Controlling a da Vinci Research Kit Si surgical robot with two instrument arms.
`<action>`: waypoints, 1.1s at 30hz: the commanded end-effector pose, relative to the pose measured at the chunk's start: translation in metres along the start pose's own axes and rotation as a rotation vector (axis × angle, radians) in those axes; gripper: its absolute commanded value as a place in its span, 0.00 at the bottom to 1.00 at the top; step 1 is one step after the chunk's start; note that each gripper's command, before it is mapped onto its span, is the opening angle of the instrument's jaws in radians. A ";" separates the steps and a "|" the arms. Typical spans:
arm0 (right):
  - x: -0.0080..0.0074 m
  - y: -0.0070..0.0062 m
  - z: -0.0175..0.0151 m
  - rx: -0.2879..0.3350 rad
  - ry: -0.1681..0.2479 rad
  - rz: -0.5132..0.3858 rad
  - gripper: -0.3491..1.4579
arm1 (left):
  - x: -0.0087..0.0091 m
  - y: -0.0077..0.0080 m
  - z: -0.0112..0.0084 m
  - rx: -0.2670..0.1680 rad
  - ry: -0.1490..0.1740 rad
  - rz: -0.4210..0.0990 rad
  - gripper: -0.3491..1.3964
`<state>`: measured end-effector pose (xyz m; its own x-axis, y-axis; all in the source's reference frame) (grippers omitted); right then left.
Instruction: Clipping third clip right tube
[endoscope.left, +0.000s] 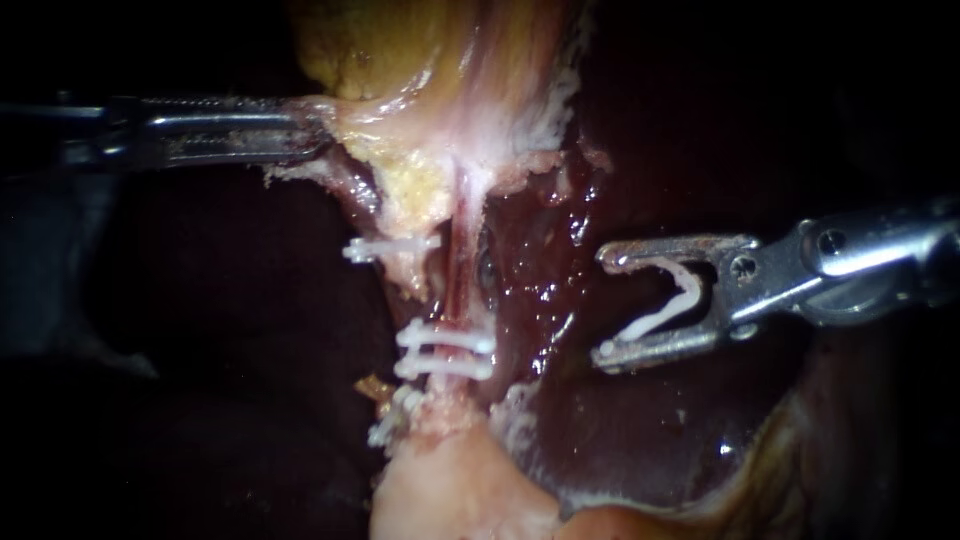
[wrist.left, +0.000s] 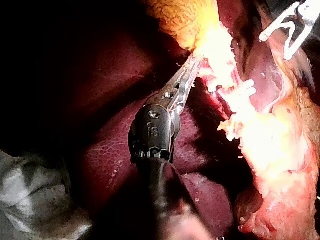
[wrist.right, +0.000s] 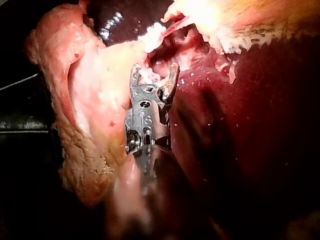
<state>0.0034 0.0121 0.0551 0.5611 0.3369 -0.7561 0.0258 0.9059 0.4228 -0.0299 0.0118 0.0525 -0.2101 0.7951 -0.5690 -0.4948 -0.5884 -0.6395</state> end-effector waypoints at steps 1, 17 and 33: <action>0.0000 0.0000 0.0000 0.000 0.000 0.000 0.47 | 0.0002 0.0000 -0.0002 -0.002 -0.001 -0.001 0.00; 0.0000 0.0002 0.0002 0.001 0.000 0.002 0.47 | 0.0053 0.0008 -0.0062 -0.003 0.037 -0.025 0.00; 0.0023 0.0016 0.0081 0.018 0.064 0.150 0.46 | 0.0049 0.0008 -0.0059 -0.001 0.038 -0.023 0.00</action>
<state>0.0121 0.0122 0.0584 0.5041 0.4905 -0.7108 -0.0423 0.8361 0.5470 -0.0264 0.0143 0.0462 -0.1662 0.8021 -0.5736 -0.4981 -0.5703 -0.6532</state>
